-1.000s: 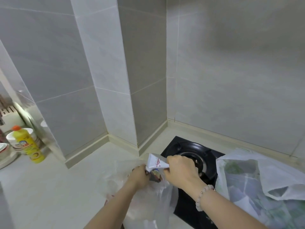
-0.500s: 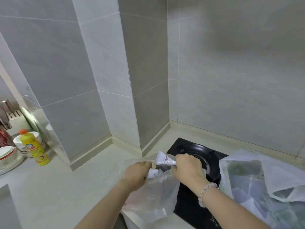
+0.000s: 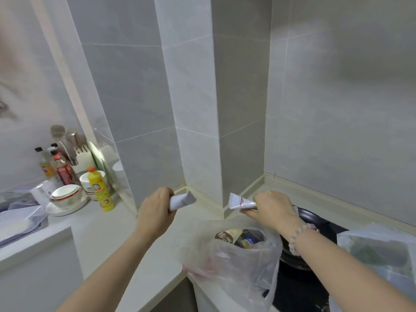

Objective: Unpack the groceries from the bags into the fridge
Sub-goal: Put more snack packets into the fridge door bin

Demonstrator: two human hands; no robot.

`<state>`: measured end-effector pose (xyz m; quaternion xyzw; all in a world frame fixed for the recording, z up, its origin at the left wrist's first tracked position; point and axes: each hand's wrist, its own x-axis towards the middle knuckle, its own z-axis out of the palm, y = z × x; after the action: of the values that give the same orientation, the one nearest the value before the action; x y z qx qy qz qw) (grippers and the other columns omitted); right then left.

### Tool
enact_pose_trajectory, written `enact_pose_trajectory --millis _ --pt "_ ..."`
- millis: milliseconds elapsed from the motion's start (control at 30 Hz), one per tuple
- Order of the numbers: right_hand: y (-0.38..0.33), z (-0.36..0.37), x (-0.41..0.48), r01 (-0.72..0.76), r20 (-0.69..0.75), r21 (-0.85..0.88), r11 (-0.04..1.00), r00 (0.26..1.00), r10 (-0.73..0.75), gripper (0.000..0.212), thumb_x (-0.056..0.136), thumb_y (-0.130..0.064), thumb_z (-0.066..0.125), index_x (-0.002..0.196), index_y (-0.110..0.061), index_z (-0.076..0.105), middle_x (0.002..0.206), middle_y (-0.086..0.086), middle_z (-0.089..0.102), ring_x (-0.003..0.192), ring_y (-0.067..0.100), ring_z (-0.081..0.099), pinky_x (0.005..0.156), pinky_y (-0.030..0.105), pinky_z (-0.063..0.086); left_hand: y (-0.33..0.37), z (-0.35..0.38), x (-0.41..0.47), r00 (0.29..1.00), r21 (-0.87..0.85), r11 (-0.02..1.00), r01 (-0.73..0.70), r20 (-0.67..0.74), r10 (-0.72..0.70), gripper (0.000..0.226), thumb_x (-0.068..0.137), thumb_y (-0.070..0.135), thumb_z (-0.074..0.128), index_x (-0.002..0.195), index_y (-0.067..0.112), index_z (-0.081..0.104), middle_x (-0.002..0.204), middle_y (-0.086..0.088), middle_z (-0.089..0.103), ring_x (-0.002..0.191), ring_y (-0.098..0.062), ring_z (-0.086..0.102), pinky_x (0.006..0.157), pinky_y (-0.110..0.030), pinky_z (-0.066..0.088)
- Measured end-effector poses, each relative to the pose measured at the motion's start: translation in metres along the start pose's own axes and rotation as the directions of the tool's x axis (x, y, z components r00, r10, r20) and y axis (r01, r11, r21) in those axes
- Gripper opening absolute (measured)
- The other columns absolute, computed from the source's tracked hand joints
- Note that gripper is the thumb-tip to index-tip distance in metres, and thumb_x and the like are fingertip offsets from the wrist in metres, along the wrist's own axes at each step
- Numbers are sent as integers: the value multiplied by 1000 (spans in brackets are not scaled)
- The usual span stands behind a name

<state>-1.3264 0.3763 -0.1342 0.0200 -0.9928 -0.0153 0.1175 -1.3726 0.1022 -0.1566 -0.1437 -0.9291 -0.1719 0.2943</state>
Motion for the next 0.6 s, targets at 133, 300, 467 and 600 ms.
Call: enact_pose_trajectory --millis 133,300,467,600 --pt "-43 -17 22 136 -67 20 991 989 -134 54 88 -64 44 59 -22 27 96 4 67 92 25 64 63 27 35 -42 -50 -12 995 241 967 -81 77 65 39 57 19 86 68 13 49 58 1 50 42 -25 41 42 -19 8" --pt "-111 -29 47 291 -167 133 947 949 -268 55 87 -66 41 58 -21 28 66 -4 46 77 23 56 61 26 33 -80 -118 -42 996 398 914 -83 44 71 49 55 39 88 66 16 46 55 2 52 45 -24 51 42 -15 5" --pt "-180 -42 40 575 -218 62 816 805 -551 55 89 -64 40 58 -20 27 90 3 67 90 25 64 61 27 34 -97 -182 -104 998 521 851 67 -53 -46 49 75 64 57 78 16 53 70 2 59 55 -23 56 39 -27 33" --pt "-245 -64 23 790 -275 23 612 594 -756 51 92 -59 39 60 -20 29 100 4 68 95 24 63 62 27 32 -88 -239 -172 971 597 766 237 -155 -180 54 75 66 36 80 15 52 73 1 57 56 -20 55 43 -32 44"
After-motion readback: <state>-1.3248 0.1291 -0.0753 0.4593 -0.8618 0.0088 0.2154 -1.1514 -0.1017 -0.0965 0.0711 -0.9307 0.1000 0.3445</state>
